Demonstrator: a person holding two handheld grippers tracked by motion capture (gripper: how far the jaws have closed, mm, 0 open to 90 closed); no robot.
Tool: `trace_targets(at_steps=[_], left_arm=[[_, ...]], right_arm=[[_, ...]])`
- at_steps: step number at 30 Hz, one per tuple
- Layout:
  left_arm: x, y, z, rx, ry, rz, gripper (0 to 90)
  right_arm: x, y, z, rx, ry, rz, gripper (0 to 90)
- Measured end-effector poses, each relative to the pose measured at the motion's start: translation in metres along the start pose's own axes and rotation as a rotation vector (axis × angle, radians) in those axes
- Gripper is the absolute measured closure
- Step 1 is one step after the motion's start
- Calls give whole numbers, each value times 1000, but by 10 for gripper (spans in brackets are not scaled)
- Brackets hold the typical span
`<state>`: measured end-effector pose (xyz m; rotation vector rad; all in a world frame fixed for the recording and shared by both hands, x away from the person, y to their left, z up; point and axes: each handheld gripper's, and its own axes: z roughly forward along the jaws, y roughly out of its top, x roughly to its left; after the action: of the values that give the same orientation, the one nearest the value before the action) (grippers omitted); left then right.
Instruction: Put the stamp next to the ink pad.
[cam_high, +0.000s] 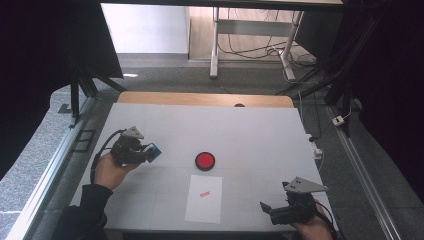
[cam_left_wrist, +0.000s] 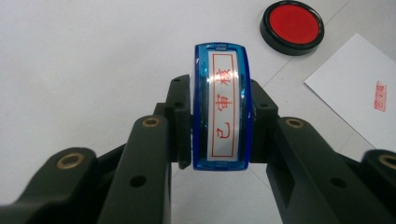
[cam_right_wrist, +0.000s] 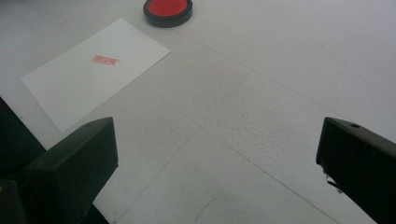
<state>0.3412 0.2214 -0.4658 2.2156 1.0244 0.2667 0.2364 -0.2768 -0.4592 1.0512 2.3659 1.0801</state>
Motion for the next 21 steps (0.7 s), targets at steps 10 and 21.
trace_targets(at_steps=[10,21], left_arm=[[5,-5,13,45,24,-17,688],[11,-10,24,93,53,-28,687]], right_arm=[[1,0,1,10,3,-10,0],[2,0,2,16,3,-16,0]])
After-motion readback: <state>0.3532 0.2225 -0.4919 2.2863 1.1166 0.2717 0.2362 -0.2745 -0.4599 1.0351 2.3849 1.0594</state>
